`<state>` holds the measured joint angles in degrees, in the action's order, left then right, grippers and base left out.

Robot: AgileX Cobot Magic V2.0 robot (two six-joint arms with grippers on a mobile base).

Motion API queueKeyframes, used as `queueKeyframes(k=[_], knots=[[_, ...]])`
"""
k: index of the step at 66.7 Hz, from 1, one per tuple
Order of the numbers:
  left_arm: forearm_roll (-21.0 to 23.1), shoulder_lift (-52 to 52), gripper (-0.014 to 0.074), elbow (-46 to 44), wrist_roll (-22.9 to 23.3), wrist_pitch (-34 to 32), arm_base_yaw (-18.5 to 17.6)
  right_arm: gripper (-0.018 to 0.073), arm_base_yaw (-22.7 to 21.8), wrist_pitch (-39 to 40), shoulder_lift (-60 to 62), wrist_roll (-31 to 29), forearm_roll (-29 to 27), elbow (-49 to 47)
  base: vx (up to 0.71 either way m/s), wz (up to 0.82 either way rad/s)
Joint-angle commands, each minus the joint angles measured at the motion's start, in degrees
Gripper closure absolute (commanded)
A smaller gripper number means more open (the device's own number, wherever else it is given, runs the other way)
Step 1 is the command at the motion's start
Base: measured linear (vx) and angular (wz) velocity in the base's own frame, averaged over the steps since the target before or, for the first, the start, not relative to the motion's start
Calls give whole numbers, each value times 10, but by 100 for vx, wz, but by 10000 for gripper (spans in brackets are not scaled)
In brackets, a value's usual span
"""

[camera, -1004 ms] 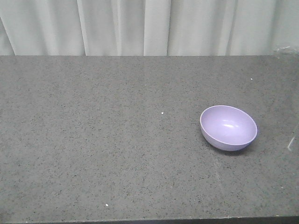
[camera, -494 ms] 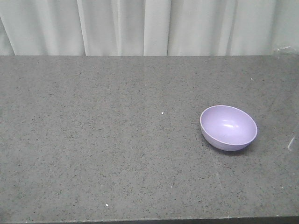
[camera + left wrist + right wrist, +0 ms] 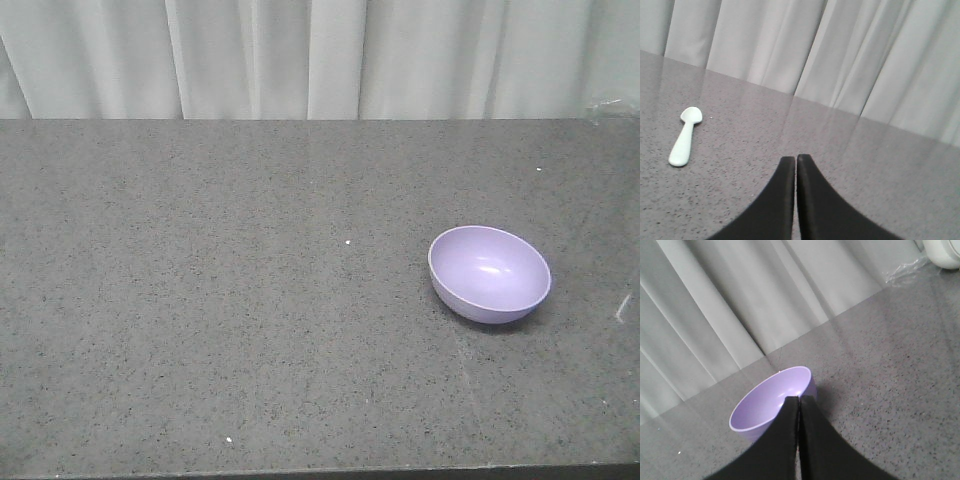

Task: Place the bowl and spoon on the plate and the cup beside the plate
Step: 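Lower the left gripper over the pale green spoon, right gripper over bowl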

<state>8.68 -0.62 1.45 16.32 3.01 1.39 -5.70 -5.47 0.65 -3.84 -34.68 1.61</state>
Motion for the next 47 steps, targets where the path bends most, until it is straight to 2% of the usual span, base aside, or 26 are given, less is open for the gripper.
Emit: queueKeyframes(k=[1,9,15,20,27,35,41,47], knots=[[40,-2,603,-6,27,-73,0,566,-4,4,6,-8,0,-25,0,0],[64,-2,599,-45,38,-76,0,560,-4,-27,0,-53,0,-84,0,0],[50,-2,587,-98,18,-65,0,538,-4,-40,-22,-108,0,-143,0,0],[30,7,569,-158,-7,-30,0,498,-4,-53,-54,-157,-9,-193,0,0],[1,53,528,-260,-59,100,0,385,-4,-71,-111,-205,-34,-256,0,0],[-29,142,449,-386,-117,252,0,187,-4,-55,-177,-237,-88,-294,0,0],[-62,216,390,-463,-122,335,0,41,-4,-20,-206,-240,-118,-297,0,0],[-121,288,323,-544,-121,396,0,-41,-4,-17,-226,-245,-140,-297,0,0]])
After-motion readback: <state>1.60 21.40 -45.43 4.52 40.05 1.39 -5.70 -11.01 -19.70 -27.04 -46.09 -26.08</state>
